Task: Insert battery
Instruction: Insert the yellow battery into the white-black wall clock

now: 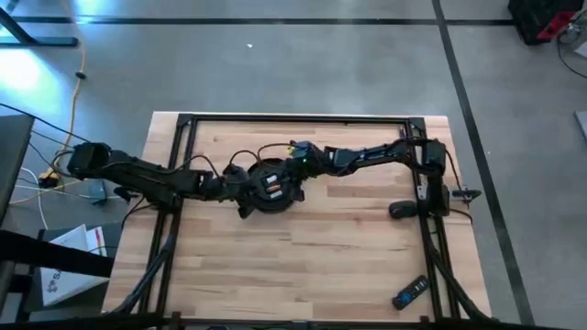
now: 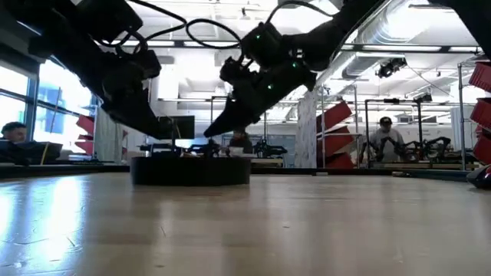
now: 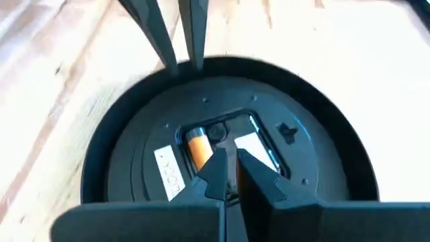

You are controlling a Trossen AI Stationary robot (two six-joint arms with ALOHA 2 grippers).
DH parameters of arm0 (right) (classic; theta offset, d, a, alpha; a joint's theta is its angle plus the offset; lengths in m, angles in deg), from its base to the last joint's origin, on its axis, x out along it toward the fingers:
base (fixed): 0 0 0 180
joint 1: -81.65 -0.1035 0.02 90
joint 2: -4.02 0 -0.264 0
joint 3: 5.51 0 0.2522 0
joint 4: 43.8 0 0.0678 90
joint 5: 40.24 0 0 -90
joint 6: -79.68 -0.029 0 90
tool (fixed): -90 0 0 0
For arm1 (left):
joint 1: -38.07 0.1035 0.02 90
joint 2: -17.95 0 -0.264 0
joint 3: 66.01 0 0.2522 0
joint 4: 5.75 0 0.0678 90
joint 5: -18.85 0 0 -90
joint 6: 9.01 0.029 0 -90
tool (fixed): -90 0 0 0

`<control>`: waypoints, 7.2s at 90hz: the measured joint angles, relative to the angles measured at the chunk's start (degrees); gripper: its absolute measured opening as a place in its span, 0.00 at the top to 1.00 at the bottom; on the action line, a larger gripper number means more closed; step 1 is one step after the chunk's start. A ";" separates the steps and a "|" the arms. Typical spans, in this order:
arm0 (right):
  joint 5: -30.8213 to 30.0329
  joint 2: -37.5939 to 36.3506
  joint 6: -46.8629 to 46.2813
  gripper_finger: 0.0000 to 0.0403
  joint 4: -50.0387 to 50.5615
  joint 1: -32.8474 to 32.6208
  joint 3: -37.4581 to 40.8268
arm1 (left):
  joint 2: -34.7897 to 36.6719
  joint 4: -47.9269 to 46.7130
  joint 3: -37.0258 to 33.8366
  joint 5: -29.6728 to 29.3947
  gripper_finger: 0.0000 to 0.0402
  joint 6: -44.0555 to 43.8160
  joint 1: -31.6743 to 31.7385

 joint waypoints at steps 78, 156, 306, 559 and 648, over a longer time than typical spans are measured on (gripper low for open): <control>1.73 0.34 0.70 1.00 -2.29 -0.92 0.33 | -13.49 14.66 0.00 -0.55 0.87 5.59 2.75; 1.75 0.61 -0.06 1.00 -8.28 -3.66 0.31 | -6.03 -4.24 4.64 -4.69 0.87 9.22 2.75; 11.01 2.23 2.33 1.00 -14.90 5.76 1.55 | -3.74 -10.40 4.52 -9.31 0.87 6.47 1.97; 11.39 8.76 0.18 0.95 -12.19 1.45 -2.19 | -3.72 -6.20 4.55 -2.91 0.87 11.15 6.45; 6.01 1.95 -2.35 0.96 -13.11 1.03 2.57 | -3.74 29.13 -11.64 0.05 0.87 6.01 4.04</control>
